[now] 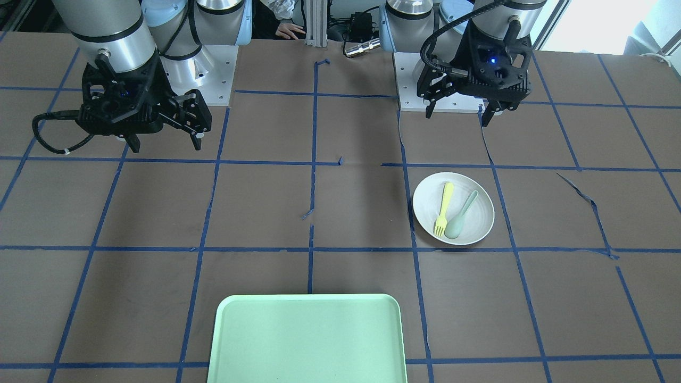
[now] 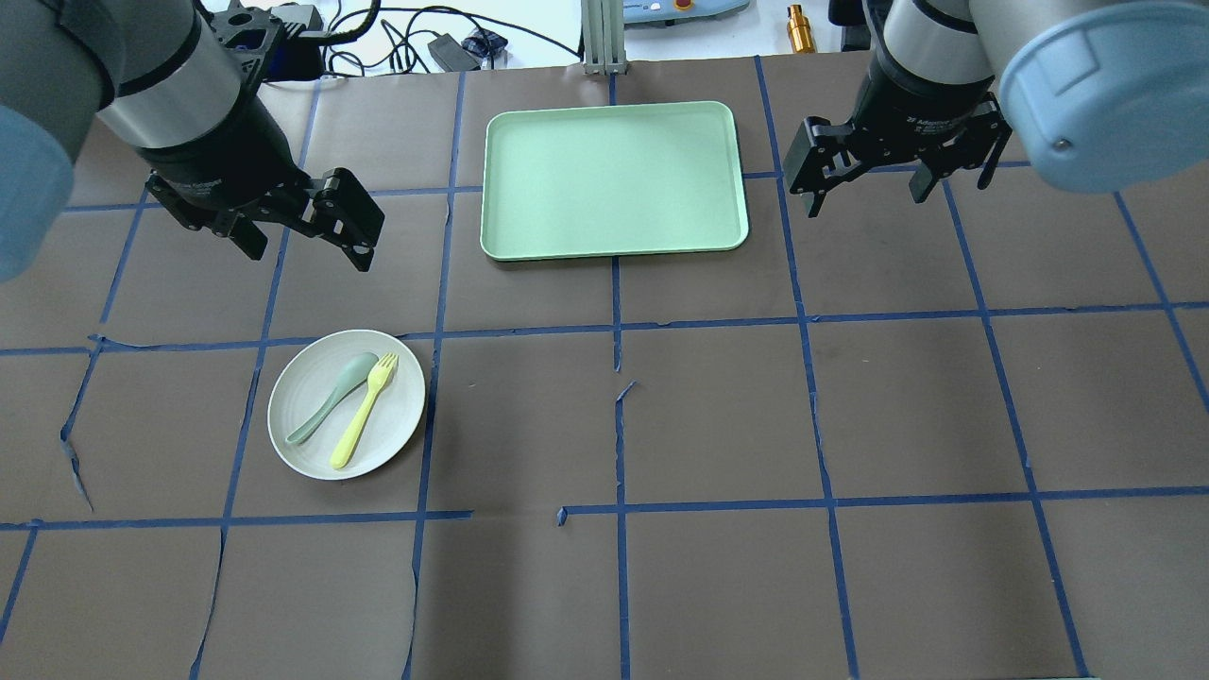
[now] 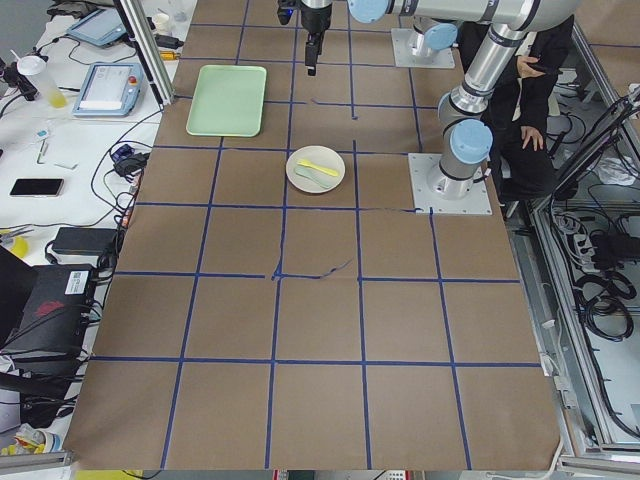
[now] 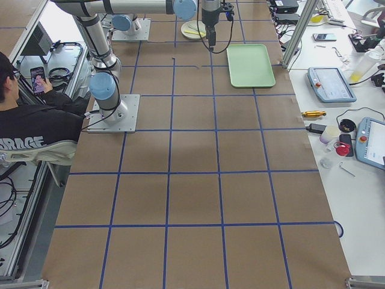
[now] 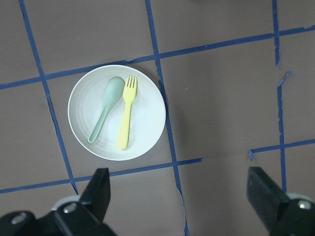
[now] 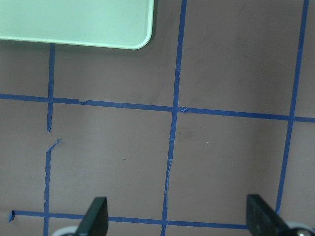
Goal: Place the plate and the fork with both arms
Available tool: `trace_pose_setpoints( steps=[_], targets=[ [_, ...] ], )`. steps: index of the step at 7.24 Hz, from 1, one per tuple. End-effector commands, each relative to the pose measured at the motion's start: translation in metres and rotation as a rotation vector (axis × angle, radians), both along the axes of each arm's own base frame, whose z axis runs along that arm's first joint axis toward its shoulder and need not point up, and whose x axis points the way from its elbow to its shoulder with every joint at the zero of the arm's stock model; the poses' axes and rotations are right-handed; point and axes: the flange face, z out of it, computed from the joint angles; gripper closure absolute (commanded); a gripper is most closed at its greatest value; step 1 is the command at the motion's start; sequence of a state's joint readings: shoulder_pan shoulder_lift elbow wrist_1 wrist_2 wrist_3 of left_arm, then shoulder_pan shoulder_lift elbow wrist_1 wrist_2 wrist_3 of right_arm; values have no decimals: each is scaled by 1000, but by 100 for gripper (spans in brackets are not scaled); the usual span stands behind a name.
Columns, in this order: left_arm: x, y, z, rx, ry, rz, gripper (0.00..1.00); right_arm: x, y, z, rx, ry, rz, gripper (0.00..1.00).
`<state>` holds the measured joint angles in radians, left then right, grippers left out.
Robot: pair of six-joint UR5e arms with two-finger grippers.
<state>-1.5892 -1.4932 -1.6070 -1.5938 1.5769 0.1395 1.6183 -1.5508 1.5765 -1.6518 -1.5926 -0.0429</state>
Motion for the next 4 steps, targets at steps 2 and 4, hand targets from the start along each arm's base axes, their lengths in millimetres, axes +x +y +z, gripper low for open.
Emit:
trace_pose_setpoints(
  steps=[2,4],
  targets=[
    [5,-5,-6,12,1,3,0,0,0,1,-2,1,0,0],
    [8,-7,-9,18,1,4,0,0,0,1,-2,1,0,0]
  ],
)
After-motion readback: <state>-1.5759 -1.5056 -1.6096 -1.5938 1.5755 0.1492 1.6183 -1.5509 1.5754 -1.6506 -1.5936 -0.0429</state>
